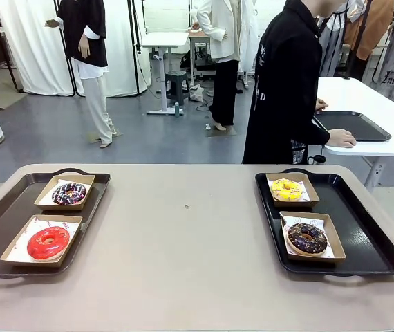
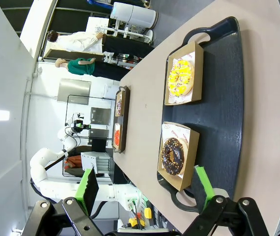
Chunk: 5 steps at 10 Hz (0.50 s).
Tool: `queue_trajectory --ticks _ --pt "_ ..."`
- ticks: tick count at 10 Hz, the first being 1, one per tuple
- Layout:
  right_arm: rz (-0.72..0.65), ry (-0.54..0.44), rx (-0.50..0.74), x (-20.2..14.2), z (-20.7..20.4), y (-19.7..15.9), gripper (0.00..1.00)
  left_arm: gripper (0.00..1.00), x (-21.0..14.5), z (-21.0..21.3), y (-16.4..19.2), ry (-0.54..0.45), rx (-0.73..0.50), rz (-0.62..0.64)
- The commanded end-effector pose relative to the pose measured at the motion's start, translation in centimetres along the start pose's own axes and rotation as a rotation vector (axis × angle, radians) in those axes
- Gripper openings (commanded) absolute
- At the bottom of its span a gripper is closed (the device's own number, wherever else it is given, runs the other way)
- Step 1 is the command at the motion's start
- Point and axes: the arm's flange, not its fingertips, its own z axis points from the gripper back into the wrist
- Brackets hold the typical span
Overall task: Individually package the donuts and arrange them on the tray.
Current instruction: Place the picked Paper togo box on the Handle tray.
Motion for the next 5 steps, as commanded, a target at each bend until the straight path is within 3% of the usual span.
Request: queue_trajectory --ticks 1,5 --pt "-0.015 0.003 -0.002 0.02 -0.06 0.27 1.0 0.7 -0.18 0.25 0.15 -0.003 0.003 -0.017" --pt "-0.015 0.003 -0.002 0.02 -0.06 0.27 1.0 0.7 -0.18 0.25 0.15 -0.003 0.003 -0.017"
